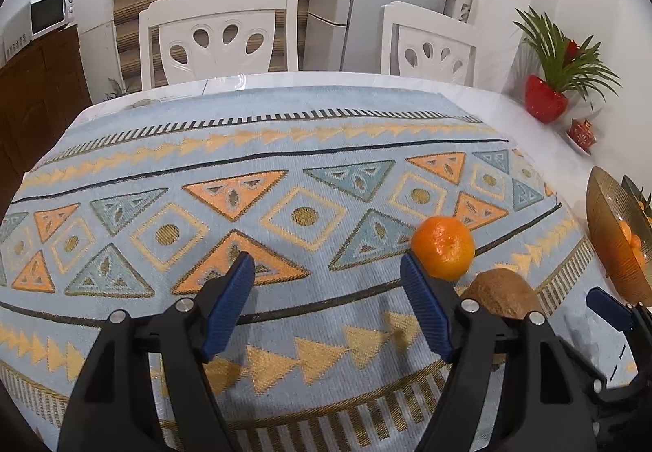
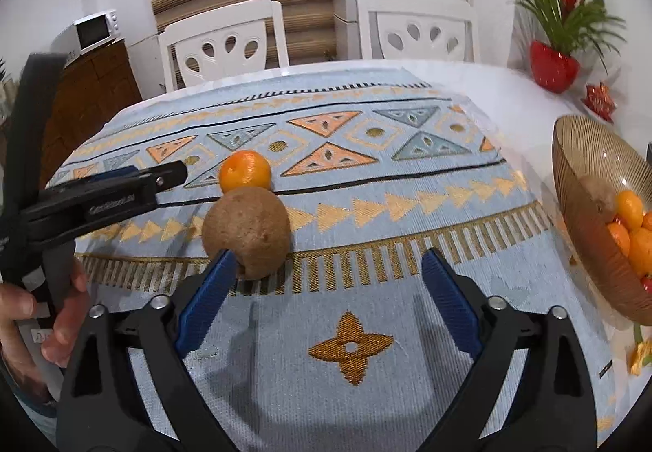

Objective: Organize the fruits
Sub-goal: 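Move both grippers back to the remaining mandarin and kiwi on the cloth, then grasp the mandarin with the left gripper while the right gripper grasps the brown kiwi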

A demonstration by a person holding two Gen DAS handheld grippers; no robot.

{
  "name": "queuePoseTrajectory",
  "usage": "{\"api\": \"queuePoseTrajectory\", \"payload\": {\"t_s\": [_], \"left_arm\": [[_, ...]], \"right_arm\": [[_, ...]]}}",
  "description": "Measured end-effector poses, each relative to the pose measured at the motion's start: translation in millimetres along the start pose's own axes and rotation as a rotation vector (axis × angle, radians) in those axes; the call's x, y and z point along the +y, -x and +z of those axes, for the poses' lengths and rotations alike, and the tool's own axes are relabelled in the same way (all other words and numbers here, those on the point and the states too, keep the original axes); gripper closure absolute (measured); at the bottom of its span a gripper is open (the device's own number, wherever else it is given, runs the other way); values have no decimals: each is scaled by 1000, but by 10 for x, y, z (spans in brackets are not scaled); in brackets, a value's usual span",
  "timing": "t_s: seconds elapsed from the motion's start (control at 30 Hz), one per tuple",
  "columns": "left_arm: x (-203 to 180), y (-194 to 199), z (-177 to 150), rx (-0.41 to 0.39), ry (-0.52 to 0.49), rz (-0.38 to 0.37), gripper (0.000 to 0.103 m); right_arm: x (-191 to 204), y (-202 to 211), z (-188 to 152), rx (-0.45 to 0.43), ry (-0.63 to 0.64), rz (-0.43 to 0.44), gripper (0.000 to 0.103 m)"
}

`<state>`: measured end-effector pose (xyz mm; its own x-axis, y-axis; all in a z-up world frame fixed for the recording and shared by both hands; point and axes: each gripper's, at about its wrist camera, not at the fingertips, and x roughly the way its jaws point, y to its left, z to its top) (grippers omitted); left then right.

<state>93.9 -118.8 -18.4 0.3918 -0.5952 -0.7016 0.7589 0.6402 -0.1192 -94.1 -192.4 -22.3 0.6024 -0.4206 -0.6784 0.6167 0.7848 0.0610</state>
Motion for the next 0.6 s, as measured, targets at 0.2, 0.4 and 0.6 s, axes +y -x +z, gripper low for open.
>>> {"api": "queuePoseTrajectory", "payload": {"t_s": [0.2, 0.4, 0.6], "left_arm": [[-54, -2, -40, -1, -25, 21, 28], [-156, -6, -64, -6, -76, 54, 25], [-106, -23, -35, 19, -37, 36, 25]], "right_arm": [[90, -15, -21, 4, 52, 2, 6], [41, -55, -16, 22, 29, 9, 4], [102, -38, -22, 19, 55, -4, 4]]}}
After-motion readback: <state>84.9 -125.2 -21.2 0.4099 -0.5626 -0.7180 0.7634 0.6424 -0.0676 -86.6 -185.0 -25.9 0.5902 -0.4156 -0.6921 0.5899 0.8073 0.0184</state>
